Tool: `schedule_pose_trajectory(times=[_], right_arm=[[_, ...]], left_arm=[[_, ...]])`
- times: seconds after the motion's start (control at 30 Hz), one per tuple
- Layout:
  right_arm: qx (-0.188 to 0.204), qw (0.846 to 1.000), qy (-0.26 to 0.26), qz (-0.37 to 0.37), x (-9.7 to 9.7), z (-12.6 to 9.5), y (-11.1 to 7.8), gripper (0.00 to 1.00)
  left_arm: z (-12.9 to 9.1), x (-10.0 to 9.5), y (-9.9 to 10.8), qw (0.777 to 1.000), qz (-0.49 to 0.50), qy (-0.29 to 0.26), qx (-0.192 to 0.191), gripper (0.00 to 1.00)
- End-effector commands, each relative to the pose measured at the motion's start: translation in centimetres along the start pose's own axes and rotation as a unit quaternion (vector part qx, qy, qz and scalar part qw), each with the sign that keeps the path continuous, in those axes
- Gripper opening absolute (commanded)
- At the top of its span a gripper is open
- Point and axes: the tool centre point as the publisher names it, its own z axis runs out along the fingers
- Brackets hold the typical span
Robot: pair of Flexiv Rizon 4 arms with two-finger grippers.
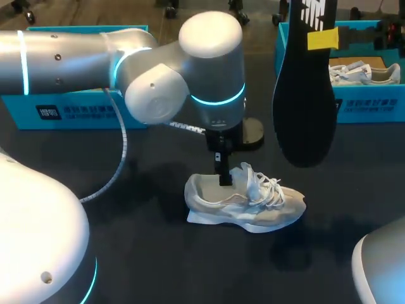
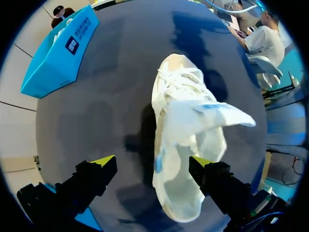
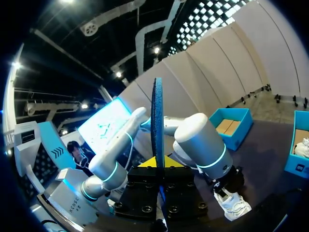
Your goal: Take the shoe out of the shoebox, open the shoe tongue, remove and reinsert the insole, then place the shoe into the shoebox
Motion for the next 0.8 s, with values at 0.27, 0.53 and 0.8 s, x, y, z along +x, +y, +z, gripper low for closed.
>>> schedule_pose_trajectory(times=[0.27,0.53,0.8], right_arm=[[0.003,1.0,0.001,0.0,-0.2,0.3,0.3,0.0],[0.003,1.0,0.001,0.0,-0.2,0.3,0.3,0.0],[0.003,1.0,0.001,0.0,-0.2,0.3,0.3,0.0]], left_arm=[[3.0,-0.5,-0.5,1.0,-0.001,0.008,0.002,0.91],[4.0,-0.3,-0.5,1.0,0.001,0.017,-0.004,0.38],[4.1,0.1,-0.3,1.0,0.008,0.024,-0.004,0.0]])
